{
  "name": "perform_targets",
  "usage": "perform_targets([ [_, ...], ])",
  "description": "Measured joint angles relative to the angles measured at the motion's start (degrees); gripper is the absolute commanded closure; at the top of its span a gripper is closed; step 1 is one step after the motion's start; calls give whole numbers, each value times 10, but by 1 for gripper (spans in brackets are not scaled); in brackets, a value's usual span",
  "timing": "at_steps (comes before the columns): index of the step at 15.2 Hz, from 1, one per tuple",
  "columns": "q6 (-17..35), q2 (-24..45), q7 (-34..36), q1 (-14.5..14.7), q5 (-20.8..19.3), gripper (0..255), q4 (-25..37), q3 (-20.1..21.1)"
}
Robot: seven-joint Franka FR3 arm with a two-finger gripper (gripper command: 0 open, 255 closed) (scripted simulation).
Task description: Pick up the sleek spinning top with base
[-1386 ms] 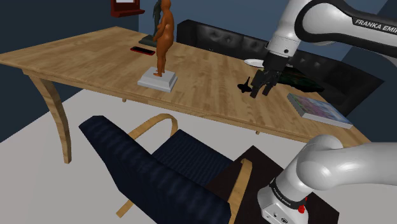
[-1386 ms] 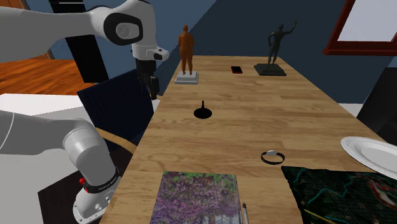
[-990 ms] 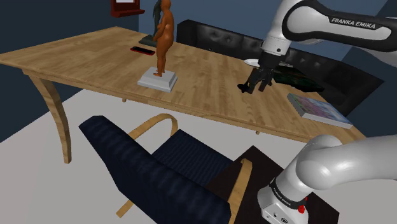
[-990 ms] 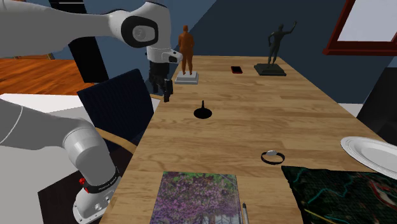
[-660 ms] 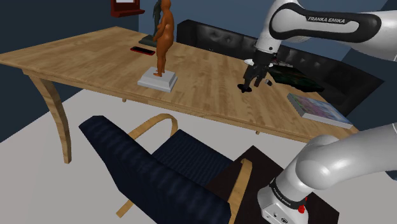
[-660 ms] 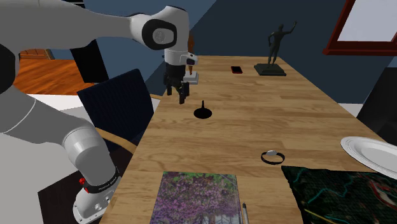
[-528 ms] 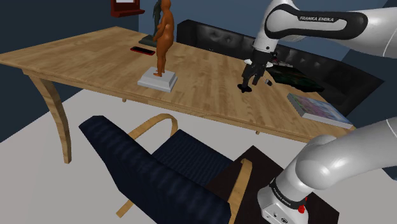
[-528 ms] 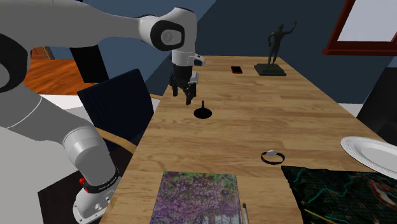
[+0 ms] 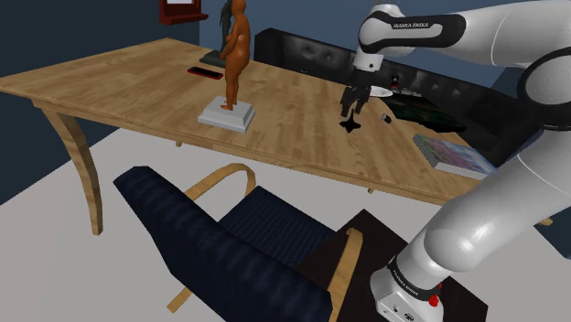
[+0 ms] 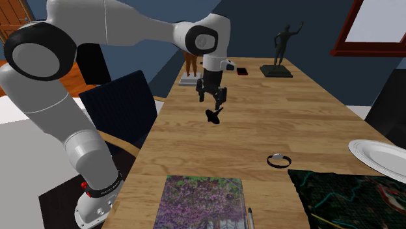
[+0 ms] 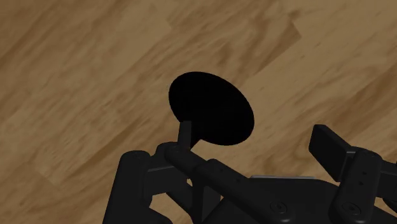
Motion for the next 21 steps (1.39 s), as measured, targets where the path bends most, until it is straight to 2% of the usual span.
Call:
perform_targets([
  [5,29,20,-13,-4,1,0,-1,-7],
  [8,81,19,-11,-4,-10,0,-20,-9],
  [9,93,21,-15,-5,-6,255,-20,-10],
  [10,97,17,-17,-6,-4,255,-20,-11],
  [12,148,8,-19,-6,-4,255,-31,-12],
  [15,190,5,-32,-12,-3,255,-48,-19],
  [18,199,22,-31,-11,1,255,-41,-20],
  [21,146,20,-12,-3,-1,255,-21,-10],
])
